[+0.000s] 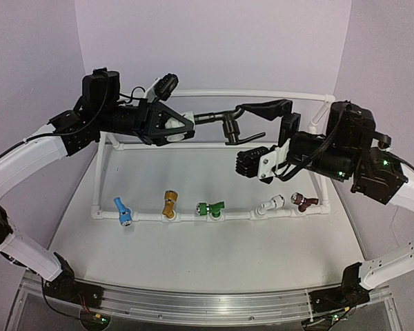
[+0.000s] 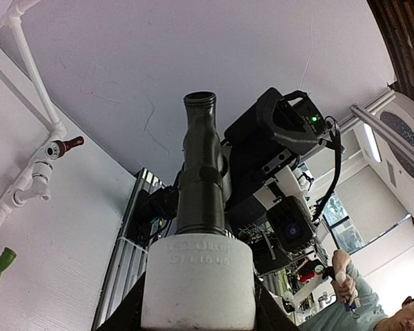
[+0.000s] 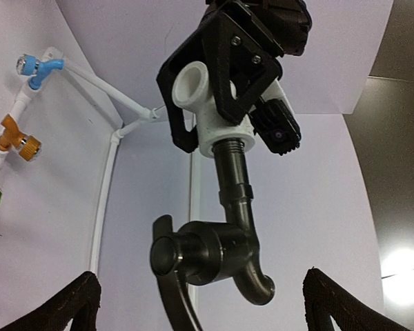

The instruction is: Install the water faucets

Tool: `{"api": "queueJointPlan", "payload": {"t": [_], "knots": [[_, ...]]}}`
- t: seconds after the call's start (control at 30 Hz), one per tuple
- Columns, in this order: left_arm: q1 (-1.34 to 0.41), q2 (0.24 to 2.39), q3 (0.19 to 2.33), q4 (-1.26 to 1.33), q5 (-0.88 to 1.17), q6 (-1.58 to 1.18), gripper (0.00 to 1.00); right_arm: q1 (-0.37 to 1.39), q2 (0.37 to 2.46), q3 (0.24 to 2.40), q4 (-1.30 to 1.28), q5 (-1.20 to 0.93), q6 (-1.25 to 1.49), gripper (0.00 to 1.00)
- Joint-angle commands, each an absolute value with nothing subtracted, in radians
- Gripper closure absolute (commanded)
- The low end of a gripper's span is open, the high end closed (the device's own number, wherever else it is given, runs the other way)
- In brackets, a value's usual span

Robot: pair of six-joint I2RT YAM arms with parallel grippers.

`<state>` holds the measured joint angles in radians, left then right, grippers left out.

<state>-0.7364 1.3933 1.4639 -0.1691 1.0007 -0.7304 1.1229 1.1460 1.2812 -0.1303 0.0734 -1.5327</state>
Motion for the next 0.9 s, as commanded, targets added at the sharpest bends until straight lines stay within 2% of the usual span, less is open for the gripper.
{"api": "queueJointPlan", "payload": {"t": [0.0, 0.5, 0.87], "knots": [[-0.733, 1.385, 1.493, -0.071, 1.048, -0.745, 1.0, 1.132, 1.161, 1.307, -0.009, 0.105, -1.591, 0.03], [-0.734, 1.421, 1.513, -0.192, 1.012, -0.648, 1.0, 1.139, 1.236, 1.533, -0.094, 0.05, -1.328, 0.04], [-0.772, 1.431, 1.553, -0.287, 1.07, -0.515, 1.0, 1.139, 1.287, 1.595, -0.132, 0.112, -1.308, 0.09]]}}
